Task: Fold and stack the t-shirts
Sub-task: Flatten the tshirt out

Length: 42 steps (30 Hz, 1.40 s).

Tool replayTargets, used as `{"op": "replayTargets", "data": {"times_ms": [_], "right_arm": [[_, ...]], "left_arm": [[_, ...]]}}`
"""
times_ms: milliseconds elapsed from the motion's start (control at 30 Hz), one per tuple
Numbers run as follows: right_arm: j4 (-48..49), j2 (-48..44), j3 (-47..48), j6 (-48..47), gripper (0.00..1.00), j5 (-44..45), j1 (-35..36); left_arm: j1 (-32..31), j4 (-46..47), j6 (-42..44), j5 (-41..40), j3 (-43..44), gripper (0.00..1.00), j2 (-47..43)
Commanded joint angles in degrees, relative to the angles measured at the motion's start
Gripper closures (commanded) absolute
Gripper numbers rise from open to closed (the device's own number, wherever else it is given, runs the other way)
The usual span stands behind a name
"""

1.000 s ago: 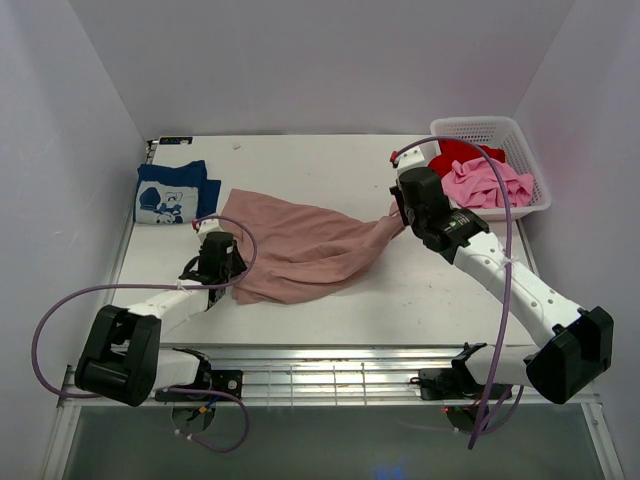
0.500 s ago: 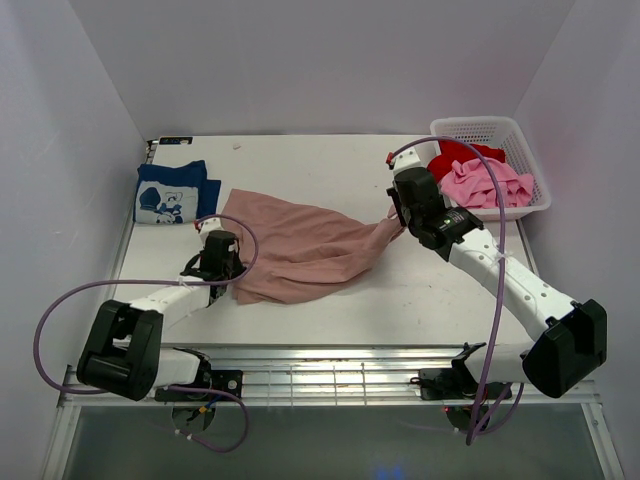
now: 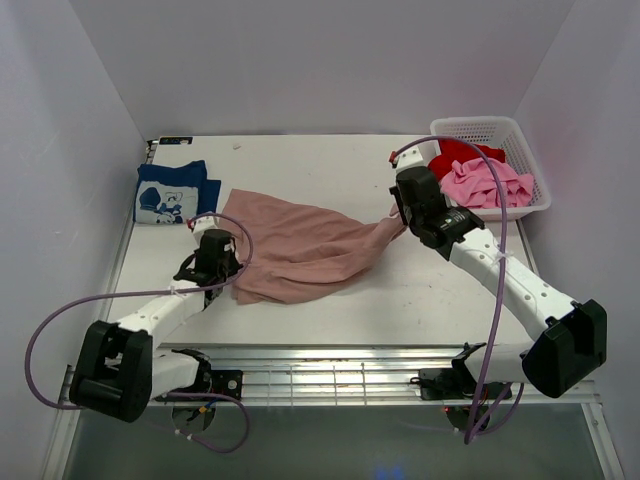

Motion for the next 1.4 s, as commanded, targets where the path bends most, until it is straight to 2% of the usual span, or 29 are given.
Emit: {"op": "replayTargets", "data": {"times_ms": [0,133,400,467,567,733,833,967,1133,1200,1367], "right_arm": [[0.7,-0.54,3.06,1.0,0.92,2.36,-1.83],[-0.27,-1.5,4.29,0.92,0.92,1.83,-4.29],[-0.97,-3.0,5.17,1.0,0.92,0.95,-5.88],[-1.32,-3.26,5.96,0.92,0.92,1.48,-6.05],[-2.2,-3.0,9.47,-0.05,0.92,3.32,-7.71],[-4.57,-2.82,19.38,-0.84,0.92,2.01,-9.92],[-7.55,-2.91,25.62,-1.19,0.92,1.92,-10.36],[-10.19,-8.16,28.64,-0.67,0.92,-1.06,-10.36],[-13.53,-15.56,31.79,-0.67,0.92,-12.04,-10.36],[-17.2,-17.85,35.92,-0.49,0.92,-17.73,-10.36],[-24.07,-20.93,46.63,0.65,0.92,-28.21,-10.36]], "left_arm": [[0.23,-3.4,-1.71,-3.36,3.3,1.0,-8.02],[0.23,-7.0,-3.73,-5.03,5.49,1.0,-14.87],[0.06,-11.66,-4.79,-4.95,9.18,1.0,-18.57],[0.06,-12.11,-4.97,-4.94,10.24,1.0,-22.43],[0.06,-12.55,-2.17,-7.31,15.23,1.0,-27.18],[0.06,-18.43,3.72,-9.69,29.72,1.0,-28.07],[0.06,-20.45,6.01,-9.08,35.53,1.0,-29.73],[0.06,-24.49,7.95,-3.21,40.81,1.0,-32.72],[0.14,-28.36,11.02,5.76,47.75,1.0,-37.3],[0.14,-34.24,11.2,10.84,54.84,1.0,-36.51],[0.23,-43.99,10.24,16.49,66.56,1.0,-36.07]]}}
